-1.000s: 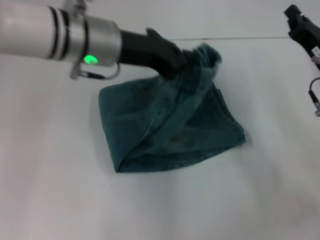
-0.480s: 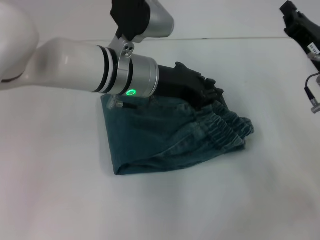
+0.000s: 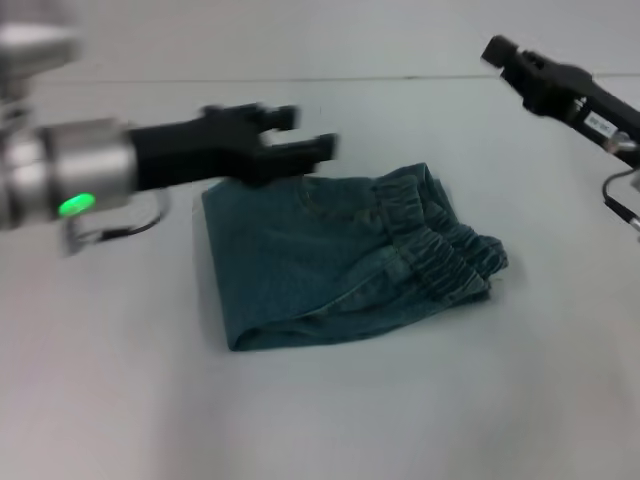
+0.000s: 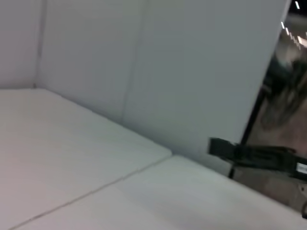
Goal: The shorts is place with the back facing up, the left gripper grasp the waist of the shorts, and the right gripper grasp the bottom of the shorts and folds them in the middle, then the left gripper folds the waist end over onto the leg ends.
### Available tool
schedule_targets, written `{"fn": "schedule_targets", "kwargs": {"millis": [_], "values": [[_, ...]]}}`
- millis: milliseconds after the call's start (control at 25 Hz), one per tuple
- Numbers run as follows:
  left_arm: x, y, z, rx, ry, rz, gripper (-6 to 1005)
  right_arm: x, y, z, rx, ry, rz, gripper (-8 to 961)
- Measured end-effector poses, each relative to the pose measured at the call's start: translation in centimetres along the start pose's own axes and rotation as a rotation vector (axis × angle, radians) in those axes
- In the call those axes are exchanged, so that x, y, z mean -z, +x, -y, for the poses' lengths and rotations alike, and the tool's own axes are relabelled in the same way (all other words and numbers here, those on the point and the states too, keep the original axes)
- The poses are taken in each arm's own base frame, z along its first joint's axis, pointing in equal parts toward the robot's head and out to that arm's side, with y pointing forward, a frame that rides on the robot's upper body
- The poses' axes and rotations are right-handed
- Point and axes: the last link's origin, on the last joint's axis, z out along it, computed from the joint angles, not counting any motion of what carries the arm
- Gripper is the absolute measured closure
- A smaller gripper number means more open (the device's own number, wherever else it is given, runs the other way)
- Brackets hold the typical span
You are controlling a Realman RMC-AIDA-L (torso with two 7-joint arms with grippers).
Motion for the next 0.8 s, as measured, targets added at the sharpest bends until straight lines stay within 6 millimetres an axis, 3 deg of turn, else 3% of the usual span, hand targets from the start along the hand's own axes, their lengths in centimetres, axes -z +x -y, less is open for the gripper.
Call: {"fn": "schedule_targets", "kwargs": {"millis": [120, 200, 240, 280, 440, 520, 800], "values": [[4.6, -2.2, 0.8, 0.055, 0.035, -0.062, 366, 0.8, -1.1, -1.2, 0.010, -0.140, -0.135, 930], [7.4, -3.6, 0.8, 0.072, 0.051, -0.097, 321, 1.4, -1.4, -2.3, 0.050, -0.227, -0.216, 854], [7.4, -3.6, 0.8, 0.072, 0.051, -0.097, 299, 1.7, -1.3, -2.8, 0.073, -0.269, -0.264, 815], [10.1, -5.2, 0.3, 0.076, 0.056, -0.118, 276, 2.0, -1.2, -3.3, 0.097, -0.307, -0.316, 777], [13.4, -7.7, -1.0, 0.089, 0.051, -0.104, 135, 4.1, -0.1, -4.2, 0.160, -0.383, -0.496, 637], [14.7, -8.6, -1.4, 0.105, 0.061, -0.097, 65, 5.3, 0.4, -4.1, 0.180, -0.385, -0.550, 568], [15.8, -10.2, -1.8, 0.146, 0.090, -0.087, 63, 8.2, 1.9, -3.2, 0.247, -0.319, -0.594, 359]]}}
